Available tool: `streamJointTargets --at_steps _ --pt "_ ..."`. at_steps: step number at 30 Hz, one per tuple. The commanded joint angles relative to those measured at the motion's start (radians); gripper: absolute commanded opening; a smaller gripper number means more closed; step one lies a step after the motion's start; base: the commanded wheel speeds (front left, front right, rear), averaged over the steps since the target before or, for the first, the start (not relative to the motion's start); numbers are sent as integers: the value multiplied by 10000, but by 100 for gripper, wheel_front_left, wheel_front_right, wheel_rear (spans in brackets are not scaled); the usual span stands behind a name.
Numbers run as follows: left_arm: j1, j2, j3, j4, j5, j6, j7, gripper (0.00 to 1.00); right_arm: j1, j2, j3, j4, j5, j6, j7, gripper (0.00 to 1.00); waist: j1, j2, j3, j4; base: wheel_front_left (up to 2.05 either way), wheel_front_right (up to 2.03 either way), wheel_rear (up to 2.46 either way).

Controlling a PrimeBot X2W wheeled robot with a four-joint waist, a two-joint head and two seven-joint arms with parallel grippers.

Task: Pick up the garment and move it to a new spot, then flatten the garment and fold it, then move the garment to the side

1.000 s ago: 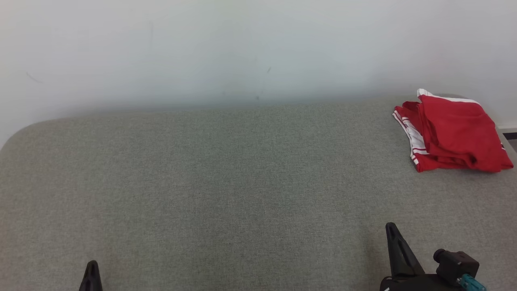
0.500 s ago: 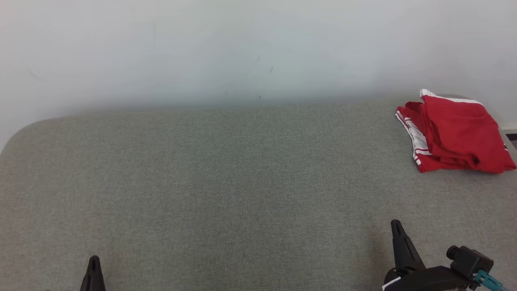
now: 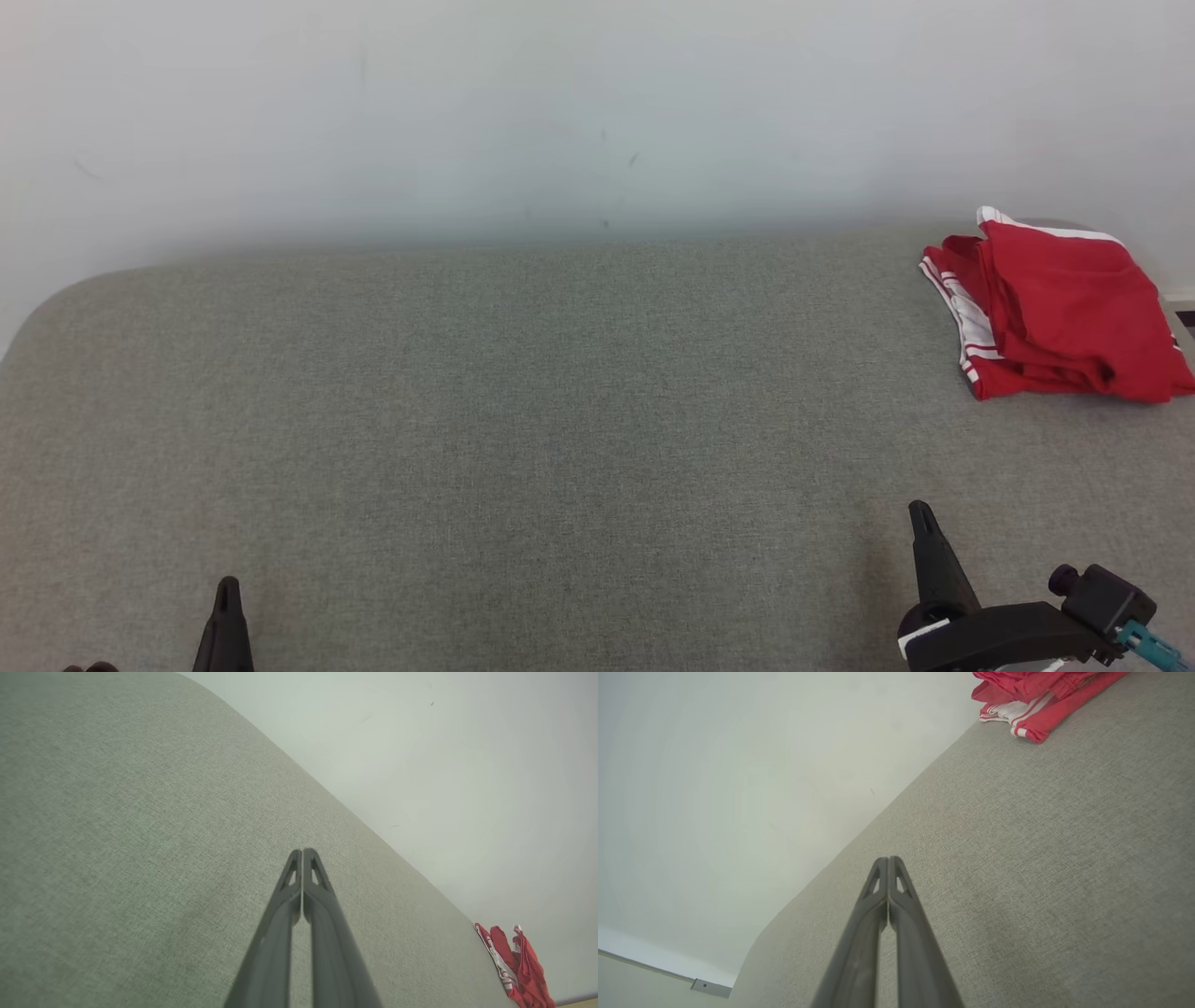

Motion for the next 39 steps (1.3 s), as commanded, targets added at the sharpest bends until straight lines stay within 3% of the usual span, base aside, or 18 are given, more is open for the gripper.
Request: streamJointTargets --at_steps 1,39 --pt "-229 19 44 -70 -317 -63 59 0 -226 31 -54 -98 321 -7 74 0 0 0 1 6 0 0 0" --pt "-845 -204 112 252 -4559 -359 1040 0 -550 169 -377 10 4628 -13 1056 0 0 0 38 191 0 0 0"
